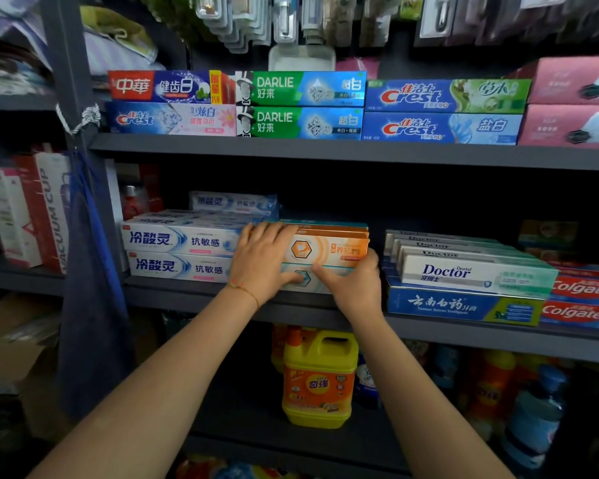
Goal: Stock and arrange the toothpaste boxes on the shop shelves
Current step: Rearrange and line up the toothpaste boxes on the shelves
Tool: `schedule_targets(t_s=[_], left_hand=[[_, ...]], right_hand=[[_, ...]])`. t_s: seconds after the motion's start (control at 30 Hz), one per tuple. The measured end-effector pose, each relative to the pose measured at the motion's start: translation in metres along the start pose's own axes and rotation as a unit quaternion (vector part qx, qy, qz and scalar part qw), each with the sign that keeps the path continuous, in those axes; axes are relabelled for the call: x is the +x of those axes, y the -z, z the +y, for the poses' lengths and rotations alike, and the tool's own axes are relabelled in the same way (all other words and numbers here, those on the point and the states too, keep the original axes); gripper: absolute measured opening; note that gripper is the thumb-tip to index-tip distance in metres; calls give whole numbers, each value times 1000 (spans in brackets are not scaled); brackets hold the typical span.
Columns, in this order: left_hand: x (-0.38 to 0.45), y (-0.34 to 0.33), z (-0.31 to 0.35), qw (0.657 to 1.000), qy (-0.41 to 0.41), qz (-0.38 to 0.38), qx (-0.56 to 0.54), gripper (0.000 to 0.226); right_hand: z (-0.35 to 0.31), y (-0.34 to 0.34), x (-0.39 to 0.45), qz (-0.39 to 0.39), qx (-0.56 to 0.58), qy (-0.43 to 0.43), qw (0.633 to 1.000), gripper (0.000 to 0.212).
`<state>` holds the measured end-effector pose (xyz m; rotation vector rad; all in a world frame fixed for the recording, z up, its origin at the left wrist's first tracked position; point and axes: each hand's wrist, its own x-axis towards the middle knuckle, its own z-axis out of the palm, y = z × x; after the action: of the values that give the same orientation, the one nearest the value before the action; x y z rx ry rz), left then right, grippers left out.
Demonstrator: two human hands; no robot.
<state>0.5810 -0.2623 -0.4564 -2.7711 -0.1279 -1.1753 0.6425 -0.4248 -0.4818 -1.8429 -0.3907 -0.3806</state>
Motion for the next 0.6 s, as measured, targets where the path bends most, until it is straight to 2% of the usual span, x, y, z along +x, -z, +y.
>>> schedule_targets(t_s=[0.27,0.6], left_hand=[[3,-1,-1,1000,0,7,-5,89],[5,1,-2,1000,6,-5,-27,87]], right_hand=[[1,2,-2,8,1,11,1000,72],[1,7,-3,-23,-29,-5,999,70]])
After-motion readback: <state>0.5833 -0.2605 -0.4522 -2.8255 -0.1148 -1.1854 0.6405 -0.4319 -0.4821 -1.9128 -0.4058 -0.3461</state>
